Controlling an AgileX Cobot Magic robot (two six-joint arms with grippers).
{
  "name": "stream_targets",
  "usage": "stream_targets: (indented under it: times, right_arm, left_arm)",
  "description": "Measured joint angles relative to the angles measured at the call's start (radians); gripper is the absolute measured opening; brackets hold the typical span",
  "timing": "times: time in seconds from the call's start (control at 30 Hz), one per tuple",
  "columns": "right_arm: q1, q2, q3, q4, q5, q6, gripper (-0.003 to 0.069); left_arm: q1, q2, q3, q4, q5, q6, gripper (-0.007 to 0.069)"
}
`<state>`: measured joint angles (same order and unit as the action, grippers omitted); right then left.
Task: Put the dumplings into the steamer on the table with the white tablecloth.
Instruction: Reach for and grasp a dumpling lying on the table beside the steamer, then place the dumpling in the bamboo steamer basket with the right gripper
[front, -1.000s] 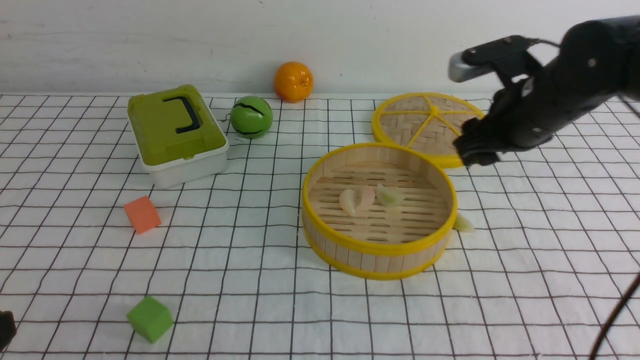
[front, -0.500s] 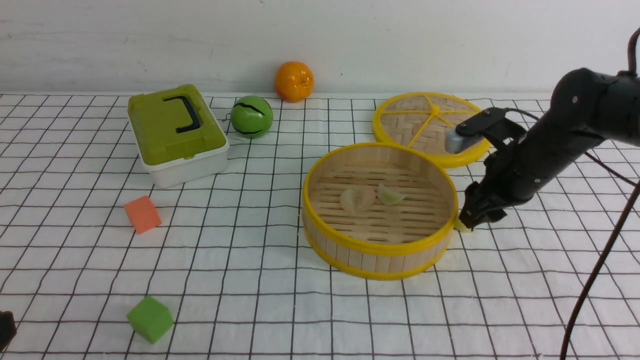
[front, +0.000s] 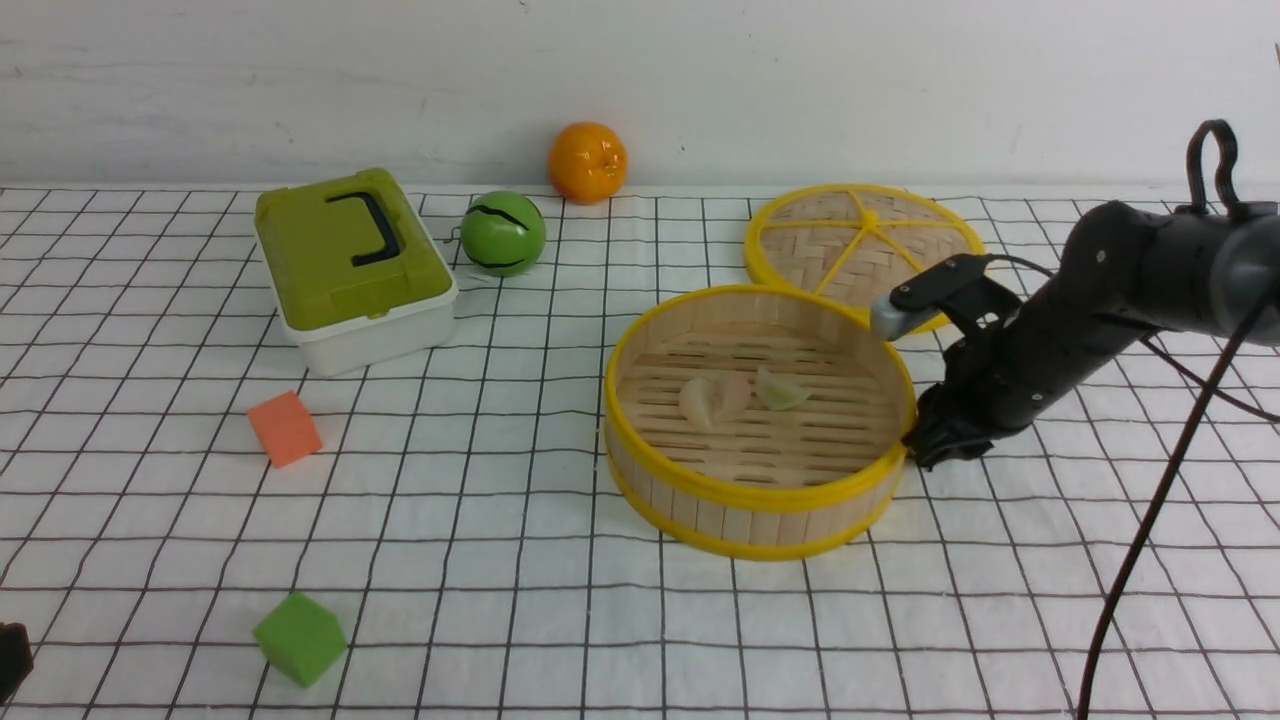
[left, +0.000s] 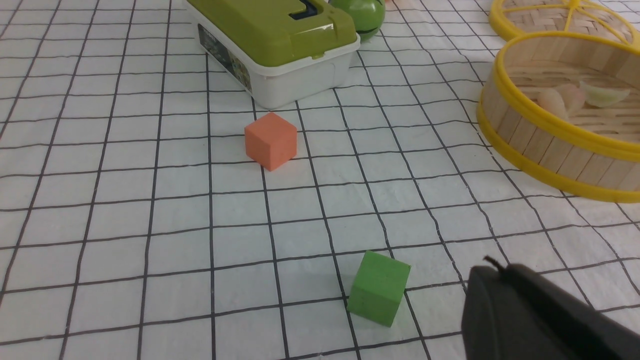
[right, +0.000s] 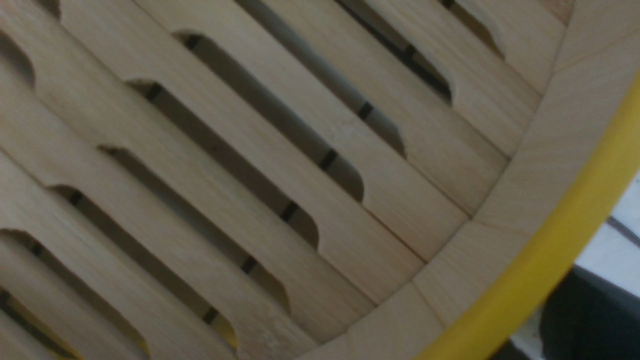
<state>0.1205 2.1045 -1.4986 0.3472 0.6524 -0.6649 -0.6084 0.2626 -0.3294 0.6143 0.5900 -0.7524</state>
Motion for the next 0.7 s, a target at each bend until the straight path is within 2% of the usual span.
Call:
stream_targets:
  times: [0.03,0.07,0.37,0.5,0.6,0.7]
  right_arm:
    - [0.000,0.000,0.000,0.003,0.000,0.001,0.0143]
    - [0.000,0.000,0.000,0.005,0.005,0.002,0.0138]
    - [-0.017,-0.142,-0.007,-0.003,0.079,0.062,0.0138]
    - [0.003,-0.208,-0.041,0.078,0.078,0.054,0.0138]
    - [0.056,-0.222,-0.066,0.207,0.051,-0.002,0.0138]
    - [0.100,-0.185,-0.066,0.275,0.019,-0.048,0.0138]
  left_arm:
    - [0.000,0.000,0.000,0.000,0.001,0.000,-0.0006]
    - [0.000,0.000,0.000,0.000,0.001,0.000,-0.0005]
    - [0.000,0.000,0.000,0.000,0.001,0.000,-0.0001]
    - [0.000,0.000,0.000,0.000,0.001,0.000,0.0000]
    - [0.000,0.000,0.000,0.000,0.001,0.000,0.0000]
    - [0.000,0.000,0.000,0.000,0.001,0.000,0.0001]
